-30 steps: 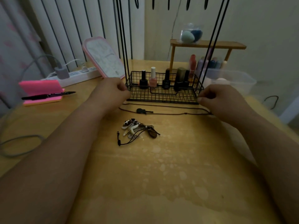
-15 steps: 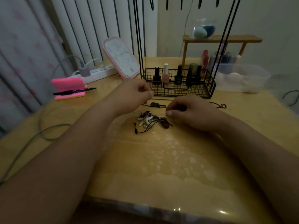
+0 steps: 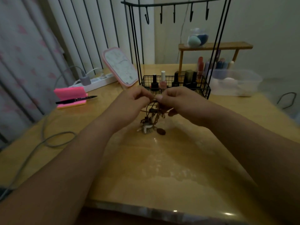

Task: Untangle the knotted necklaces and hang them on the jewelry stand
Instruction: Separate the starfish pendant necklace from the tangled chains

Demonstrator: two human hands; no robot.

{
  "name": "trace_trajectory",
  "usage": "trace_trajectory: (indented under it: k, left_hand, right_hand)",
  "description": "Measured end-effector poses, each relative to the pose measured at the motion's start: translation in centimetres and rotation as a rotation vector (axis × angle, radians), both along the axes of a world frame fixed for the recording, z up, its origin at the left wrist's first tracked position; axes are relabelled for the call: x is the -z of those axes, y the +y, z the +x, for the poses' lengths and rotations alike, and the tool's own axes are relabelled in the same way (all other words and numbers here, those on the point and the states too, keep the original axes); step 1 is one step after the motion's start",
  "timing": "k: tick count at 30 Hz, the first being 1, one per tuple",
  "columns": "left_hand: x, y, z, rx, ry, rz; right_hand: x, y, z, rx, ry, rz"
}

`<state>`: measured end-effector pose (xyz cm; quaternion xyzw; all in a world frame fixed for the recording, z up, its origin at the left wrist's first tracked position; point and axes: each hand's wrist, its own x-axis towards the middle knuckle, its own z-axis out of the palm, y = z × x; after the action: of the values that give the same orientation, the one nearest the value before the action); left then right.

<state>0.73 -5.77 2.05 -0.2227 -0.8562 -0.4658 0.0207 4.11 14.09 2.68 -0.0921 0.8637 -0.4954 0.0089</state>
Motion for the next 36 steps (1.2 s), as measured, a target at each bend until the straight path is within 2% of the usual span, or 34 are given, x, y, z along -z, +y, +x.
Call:
trace_trajectory:
  k: [3, 8, 11, 14, 20, 23, 26, 28, 33, 36]
  left_hand:
    - [0.0, 1.4, -1.6, 0.078, -0.054, -0.075]
    - [1.6, 2.3, -1.8, 0.197, -0.062, -0.124]
    - [2.5, 1.9, -1.7, 0.304, -0.048, -0.247]
    - [3.1, 1.7, -1.9, 0.317, -0.049, -0.248]
    - [3.0, 1.7, -2.5, 0.289, 0.026, -0.209]
    - [3.0, 1.8, -2.3, 0.294, 0.038, -0.169]
    - [3.1, 1.7, -2.2, 0.291, 0.032, -0.126]
    - [3.3, 1.7, -2.1, 0.279, 0.035, -0.118]
    - [3.5, 2.0, -1.6, 0.249, 0.024, -0.050]
    - [3.4, 2.1, -1.6, 0.228, 0.043, -0.030]
  right_hand:
    - [1.2, 0.6, 0.0, 0.104, -0.057, -0.134]
    - [3.0, 2.0, 0.2, 0.179, -0.219, -0.554]
    - [3.4, 2.3, 0.0, 0.158, -0.238, -0.659]
    - [3.5, 2.2, -0.2, 0.157, -0.234, -0.679]
    - [3.6, 2.4, -0.4, 0.117, -0.234, -0.618]
    - [3.6, 2.4, -0.1, 0.063, -0.214, -0.442]
    - [3.3, 2.3, 0.5, -0.014, -0.131, -0.157]
    - [3.2, 2.1, 0.8, -0.031, -0.078, -0.045]
    - [3.2, 2.0, 1.1, -0.020, -0.069, -0.061]
    - [3.2, 1.8, 0.9, 0.014, -0.097, -0.151]
